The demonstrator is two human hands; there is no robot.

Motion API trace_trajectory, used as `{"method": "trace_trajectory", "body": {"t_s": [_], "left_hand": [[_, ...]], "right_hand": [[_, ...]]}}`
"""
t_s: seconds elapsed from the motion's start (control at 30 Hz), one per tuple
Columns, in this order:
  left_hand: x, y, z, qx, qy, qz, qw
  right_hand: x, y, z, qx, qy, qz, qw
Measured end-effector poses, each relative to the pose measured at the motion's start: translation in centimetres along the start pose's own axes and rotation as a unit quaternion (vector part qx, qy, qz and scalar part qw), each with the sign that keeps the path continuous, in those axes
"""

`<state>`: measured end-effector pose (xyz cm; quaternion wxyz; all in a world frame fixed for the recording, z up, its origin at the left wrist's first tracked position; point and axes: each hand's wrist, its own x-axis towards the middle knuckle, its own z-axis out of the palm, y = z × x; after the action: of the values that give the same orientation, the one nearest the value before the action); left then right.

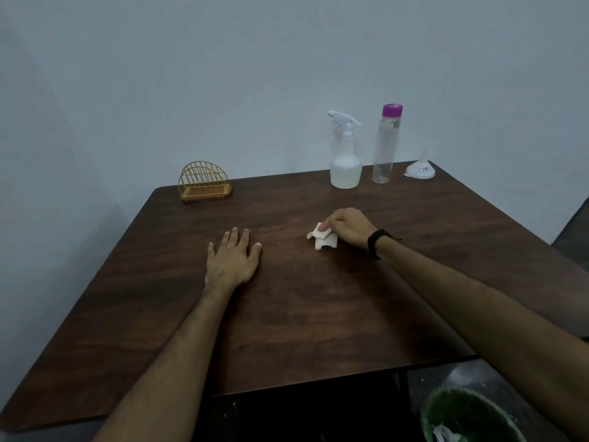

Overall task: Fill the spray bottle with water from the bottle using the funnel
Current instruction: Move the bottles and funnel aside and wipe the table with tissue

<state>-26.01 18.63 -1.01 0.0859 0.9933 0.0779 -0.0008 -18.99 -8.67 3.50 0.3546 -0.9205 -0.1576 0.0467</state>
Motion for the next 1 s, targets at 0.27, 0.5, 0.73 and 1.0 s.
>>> {"method": "trace_trajectory", "body": {"t_s": [0.27,0.5,0.73,1.0], "left_hand": [[-0.1,0.0,0.1,-0.001,0.003,-0.002,1.000],[0.1,0.1,0.0,0.002,-0.001,-0.008,1.000],[-0.2,0.2,-0.1,0.002,0.009,-0.006,1.000],[0.0,0.1,0.1,0.001,0.010,-0.003,1.000]], "right_hand": [[-0.6,1.8,0.6,-0.241,0.029,-0.148,0.959],[-1.0,-0.8,0.6,-0.067,-0.089,-0.086,0.990],[0.7,-1.0,0.8,0.085,0.031,0.034,0.995],[-0.5,0.0,3.2,-0.255,0.073,-0.176,0.948]]}}
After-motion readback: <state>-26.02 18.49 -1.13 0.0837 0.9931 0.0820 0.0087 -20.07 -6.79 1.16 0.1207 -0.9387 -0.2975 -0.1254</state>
